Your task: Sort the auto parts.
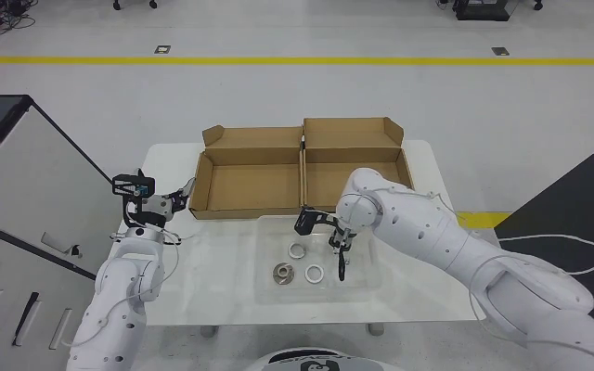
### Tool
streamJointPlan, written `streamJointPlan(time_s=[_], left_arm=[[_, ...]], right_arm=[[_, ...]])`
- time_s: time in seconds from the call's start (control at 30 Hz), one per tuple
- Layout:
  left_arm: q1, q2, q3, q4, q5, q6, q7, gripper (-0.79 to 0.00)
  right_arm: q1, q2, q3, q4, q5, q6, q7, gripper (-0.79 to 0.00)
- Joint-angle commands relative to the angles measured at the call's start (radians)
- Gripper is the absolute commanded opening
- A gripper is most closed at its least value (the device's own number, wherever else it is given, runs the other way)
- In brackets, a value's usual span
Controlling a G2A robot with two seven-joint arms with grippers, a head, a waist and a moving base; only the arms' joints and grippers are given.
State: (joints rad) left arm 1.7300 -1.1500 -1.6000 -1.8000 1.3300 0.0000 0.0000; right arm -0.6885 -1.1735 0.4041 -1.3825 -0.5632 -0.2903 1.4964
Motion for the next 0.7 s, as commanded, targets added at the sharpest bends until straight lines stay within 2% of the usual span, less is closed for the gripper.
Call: streamJointPlan(time_s=[0.0,0.2,0.43,0.67], left_arm=[[0.0,0.0,0.0,0.0,0.0,0.0,0.0,0.0],[0.0,0.0,0.0,0.0,0.0,0.0,0.0,0.0],[0.0,0.0,0.0,0.0,0.0,0.0,0.0,0.0],[0.0,0.0,0.0,0.0,0.0,0.0,0.0,0.0]], right_arm=[[0.003,0.007,0.018,-0.026,0.011,0.007,0.013,-0.785],[-0.001,0.054,0.111,-0.133,0.06,0.022,0.039,-0.785],[-0.025,0.159,0.274,-0.244,0.163,0.025,0.039,-0.785],[-0.117,0.244,0.514,-0.3,0.412,-0.018,0.015,-0.785]])
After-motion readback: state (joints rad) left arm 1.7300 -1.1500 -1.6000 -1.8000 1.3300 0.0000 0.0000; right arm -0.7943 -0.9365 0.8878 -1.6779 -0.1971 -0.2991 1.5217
